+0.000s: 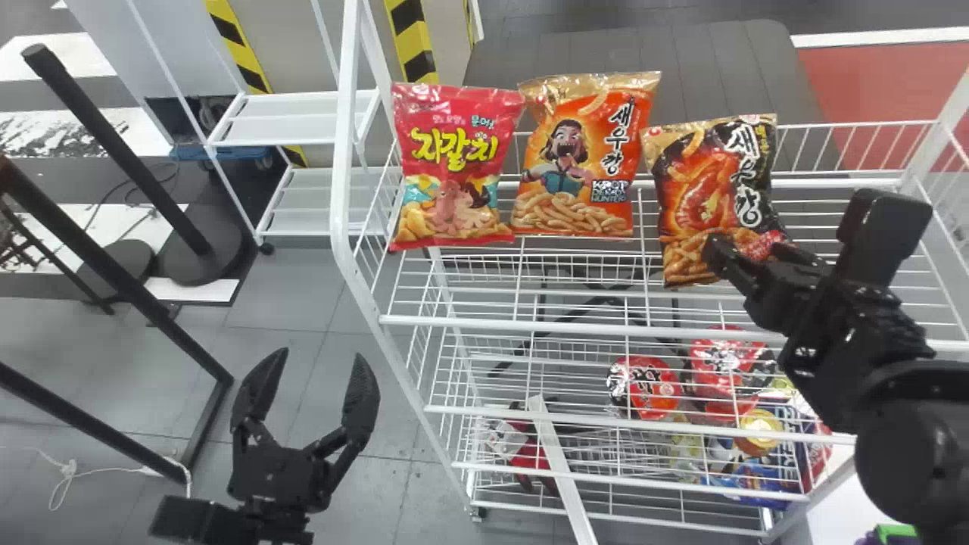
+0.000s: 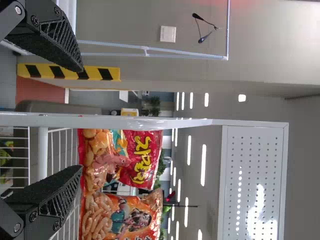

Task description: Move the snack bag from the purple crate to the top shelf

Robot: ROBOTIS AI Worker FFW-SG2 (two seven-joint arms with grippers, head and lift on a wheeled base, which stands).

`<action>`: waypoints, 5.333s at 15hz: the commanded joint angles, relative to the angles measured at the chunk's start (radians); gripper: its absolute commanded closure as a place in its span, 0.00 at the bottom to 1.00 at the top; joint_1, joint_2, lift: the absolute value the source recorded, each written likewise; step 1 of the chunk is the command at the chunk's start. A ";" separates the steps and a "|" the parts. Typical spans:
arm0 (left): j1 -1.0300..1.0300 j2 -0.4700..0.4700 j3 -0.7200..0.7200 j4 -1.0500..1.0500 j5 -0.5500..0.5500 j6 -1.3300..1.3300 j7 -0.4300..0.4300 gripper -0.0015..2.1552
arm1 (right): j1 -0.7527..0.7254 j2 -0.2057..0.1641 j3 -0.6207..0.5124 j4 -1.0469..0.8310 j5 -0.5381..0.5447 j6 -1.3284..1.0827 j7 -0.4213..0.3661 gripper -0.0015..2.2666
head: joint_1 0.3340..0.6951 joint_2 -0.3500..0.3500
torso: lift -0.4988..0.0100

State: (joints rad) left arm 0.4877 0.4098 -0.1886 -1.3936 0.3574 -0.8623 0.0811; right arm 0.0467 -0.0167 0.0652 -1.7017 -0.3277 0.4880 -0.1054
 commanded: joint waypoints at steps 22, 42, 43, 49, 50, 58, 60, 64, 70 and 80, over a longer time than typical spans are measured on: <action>0.031 -0.014 0.011 -0.021 -0.020 -0.034 0.022 0.06 | -0.185 -0.020 0.087 0.220 0.016 -0.074 0.058 0.99 | 1.00 0.77 | 0.98; 0.026 -0.012 0.017 -0.019 -0.023 -0.031 0.022 0.06 | -0.151 -0.025 0.047 0.200 -0.005 -0.056 0.076 0.01 | 1.00 0.77 | 0.98; 0.026 -0.012 0.017 -0.019 -0.023 -0.031 0.022 0.06 | -0.143 -0.025 0.045 0.198 -0.007 -0.059 0.076 0.01 | 1.00 0.77 | 0.98; 0.025 -0.011 0.018 -0.021 -0.021 -0.031 0.022 0.06 | -0.034 -0.029 0.005 -0.012 0.022 0.027 0.072 0.01 | 1.00 0.76 | 0.98; 0.026 -0.011 0.018 -0.022 -0.021 -0.031 0.020 0.06 | 0.002 -0.031 0.008 -0.061 0.053 0.030 0.056 0.01 | 1.00 0.76 | 0.98; 0.051 -0.012 0.044 -0.035 -0.054 -0.059 0.014 0.06 | 0.361 -0.011 0.034 -0.196 0.243 -0.406 0.047 0.03 | 1.00 0.74 | 0.98; 0.062 -0.012 0.064 -0.039 -0.054 -0.059 -0.006 0.06 | 0.407 0.018 -0.008 -0.196 0.259 -0.406 0.159 0.03 | 1.00 0.75 | 0.98; 0.063 -0.016 0.101 -0.036 -0.058 0.012 -0.055 0.06 | 0.466 0.018 -0.018 -0.164 0.411 -0.535 0.187 0.03 | 1.00 0.78 | 0.98; 0.049 -0.035 0.135 -0.036 -0.074 0.085 -0.072 0.06 | 0.493 0.018 0.007 -0.072 0.478 -0.792 0.187 0.03 | 1.00 0.84 | 0.98; 0.040 -0.006 0.133 -0.030 -0.066 0.101 -0.066 0.06 | 0.501 0.018 0.051 -0.070 0.495 -0.771 0.184 0.03 | 1.00 0.92 | 0.98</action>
State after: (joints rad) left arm 0.5277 0.3968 -0.0537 -1.4236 0.2894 -0.7620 0.0143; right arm 0.5470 -0.0031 0.1111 -1.7708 0.1646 -0.2854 0.0789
